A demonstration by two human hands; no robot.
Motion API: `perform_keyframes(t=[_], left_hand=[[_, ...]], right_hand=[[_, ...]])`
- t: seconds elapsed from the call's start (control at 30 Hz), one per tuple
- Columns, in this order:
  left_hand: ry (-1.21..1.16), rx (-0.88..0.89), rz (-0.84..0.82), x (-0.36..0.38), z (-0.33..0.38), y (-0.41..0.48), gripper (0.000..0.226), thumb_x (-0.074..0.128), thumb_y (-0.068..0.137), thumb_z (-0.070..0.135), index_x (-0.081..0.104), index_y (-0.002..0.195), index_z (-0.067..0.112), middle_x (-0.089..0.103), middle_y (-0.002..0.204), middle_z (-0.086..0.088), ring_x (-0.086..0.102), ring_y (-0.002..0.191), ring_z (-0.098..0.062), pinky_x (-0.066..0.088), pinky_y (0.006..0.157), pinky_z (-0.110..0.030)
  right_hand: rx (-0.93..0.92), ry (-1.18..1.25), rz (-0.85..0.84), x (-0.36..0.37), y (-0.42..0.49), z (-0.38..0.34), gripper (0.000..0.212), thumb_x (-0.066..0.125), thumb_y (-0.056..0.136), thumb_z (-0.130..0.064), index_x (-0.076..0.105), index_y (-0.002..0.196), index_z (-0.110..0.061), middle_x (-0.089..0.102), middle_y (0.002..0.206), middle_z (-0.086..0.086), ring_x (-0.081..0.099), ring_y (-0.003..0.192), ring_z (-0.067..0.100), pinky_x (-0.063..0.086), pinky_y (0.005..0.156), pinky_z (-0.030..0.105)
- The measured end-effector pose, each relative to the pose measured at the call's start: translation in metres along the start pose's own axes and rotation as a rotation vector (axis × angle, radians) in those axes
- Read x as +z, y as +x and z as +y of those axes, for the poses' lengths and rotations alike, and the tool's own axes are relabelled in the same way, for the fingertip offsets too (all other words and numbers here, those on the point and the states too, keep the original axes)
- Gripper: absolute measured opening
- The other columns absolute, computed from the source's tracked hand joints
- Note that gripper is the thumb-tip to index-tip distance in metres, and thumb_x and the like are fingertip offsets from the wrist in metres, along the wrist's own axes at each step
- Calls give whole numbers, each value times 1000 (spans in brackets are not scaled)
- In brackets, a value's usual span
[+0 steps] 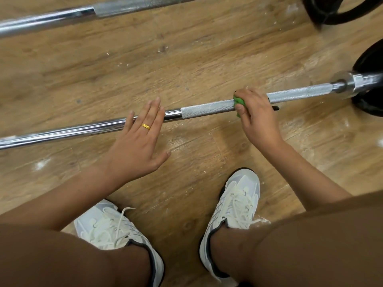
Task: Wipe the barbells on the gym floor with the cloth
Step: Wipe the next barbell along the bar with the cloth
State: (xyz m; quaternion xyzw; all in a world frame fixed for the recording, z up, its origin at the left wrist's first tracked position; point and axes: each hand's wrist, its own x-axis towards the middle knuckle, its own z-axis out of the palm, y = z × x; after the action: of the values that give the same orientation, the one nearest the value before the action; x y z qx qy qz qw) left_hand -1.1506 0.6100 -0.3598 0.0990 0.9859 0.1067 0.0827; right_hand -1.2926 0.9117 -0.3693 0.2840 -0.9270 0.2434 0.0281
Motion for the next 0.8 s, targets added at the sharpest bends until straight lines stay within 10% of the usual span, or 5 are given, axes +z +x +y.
perform_keyframes(t=[0.8], left_hand=[[-44,64,-79,9,11,-35,102,38,87,69,2,161,8,-6,170,-7,-6,156,-20,8,124,-52]], right_hand=[[5,-7,-36,-7,-38,-11,35,46,103,-23,63,125,-1,66,125,11,52,124,30,37,111,41]])
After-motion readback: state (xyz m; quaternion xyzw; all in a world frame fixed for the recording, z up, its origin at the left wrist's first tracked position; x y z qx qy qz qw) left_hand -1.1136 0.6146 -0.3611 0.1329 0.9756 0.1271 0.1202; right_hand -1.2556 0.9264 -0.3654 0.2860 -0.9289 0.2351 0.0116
